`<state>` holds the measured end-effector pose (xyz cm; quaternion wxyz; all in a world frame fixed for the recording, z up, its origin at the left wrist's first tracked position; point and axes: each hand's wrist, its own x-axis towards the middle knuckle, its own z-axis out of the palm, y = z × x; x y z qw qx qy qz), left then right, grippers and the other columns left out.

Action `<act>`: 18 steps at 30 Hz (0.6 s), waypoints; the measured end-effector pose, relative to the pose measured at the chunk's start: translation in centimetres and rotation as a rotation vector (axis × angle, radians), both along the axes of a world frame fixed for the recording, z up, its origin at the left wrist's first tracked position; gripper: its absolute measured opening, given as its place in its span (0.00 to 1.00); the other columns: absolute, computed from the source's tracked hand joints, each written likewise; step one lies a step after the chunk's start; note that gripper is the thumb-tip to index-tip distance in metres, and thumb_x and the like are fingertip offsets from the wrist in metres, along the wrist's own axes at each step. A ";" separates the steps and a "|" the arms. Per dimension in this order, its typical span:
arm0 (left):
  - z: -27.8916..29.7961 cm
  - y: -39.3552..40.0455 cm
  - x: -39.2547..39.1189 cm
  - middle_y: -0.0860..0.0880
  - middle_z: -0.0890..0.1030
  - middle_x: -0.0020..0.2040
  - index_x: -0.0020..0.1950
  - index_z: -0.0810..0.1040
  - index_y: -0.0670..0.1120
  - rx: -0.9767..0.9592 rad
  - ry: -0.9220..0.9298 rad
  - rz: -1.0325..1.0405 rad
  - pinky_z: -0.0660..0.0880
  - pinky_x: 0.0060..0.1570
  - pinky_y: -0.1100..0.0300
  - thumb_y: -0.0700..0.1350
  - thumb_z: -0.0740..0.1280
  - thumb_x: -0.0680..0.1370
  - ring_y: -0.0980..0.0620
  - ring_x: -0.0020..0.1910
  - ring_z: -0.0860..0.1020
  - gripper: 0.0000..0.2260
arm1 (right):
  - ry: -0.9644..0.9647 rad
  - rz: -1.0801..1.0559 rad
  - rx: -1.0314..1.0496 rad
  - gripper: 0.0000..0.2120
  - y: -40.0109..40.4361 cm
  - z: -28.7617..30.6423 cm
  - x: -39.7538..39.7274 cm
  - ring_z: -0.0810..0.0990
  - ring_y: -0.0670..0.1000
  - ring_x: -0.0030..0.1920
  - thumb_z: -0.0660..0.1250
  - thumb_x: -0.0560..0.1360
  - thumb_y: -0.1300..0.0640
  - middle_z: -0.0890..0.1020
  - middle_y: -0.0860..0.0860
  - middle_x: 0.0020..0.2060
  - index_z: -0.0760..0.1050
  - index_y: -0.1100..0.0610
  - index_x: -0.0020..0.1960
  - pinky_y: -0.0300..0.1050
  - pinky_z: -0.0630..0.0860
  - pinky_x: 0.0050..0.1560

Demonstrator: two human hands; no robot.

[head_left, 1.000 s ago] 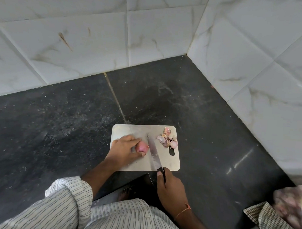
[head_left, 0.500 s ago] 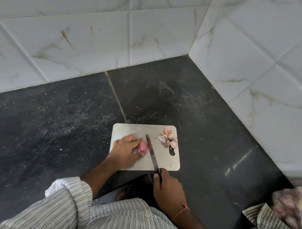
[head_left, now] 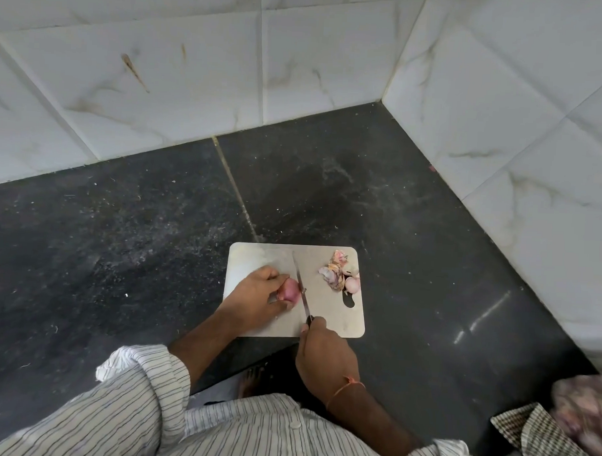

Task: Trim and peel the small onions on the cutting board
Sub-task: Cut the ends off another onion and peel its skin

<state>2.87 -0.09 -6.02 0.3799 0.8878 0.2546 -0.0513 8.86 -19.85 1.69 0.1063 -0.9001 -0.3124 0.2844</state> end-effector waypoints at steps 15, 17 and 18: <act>0.9 0.2 0.5 0.53 0.73 0.67 0.75 0.78 0.46 0.052 -0.022 -0.043 0.72 0.66 0.63 0.58 0.75 0.79 0.56 0.61 0.74 0.28 | 0.032 0.029 -0.057 0.07 0.0 -0.4 0.2 0.86 0.60 0.48 0.53 0.87 0.49 0.86 0.55 0.48 0.61 0.51 0.53 0.49 0.71 0.40; 0.8 0.1 0.4 0.54 0.73 0.69 0.77 0.77 0.47 0.062 -0.018 -0.041 0.69 0.65 0.66 0.58 0.74 0.79 0.58 0.61 0.72 0.29 | 0.063 0.028 -0.065 0.07 -1.3 0.0 0.1 0.85 0.59 0.47 0.53 0.87 0.49 0.85 0.54 0.47 0.62 0.51 0.53 0.49 0.71 0.40; 0.8 0.1 0.3 0.54 0.72 0.69 0.78 0.76 0.48 0.060 -0.020 -0.040 0.69 0.66 0.66 0.58 0.74 0.79 0.58 0.62 0.72 0.29 | 0.076 0.026 -0.068 0.08 -2.0 0.3 -0.1 0.85 0.59 0.47 0.52 0.87 0.48 0.85 0.53 0.47 0.62 0.51 0.53 0.49 0.71 0.40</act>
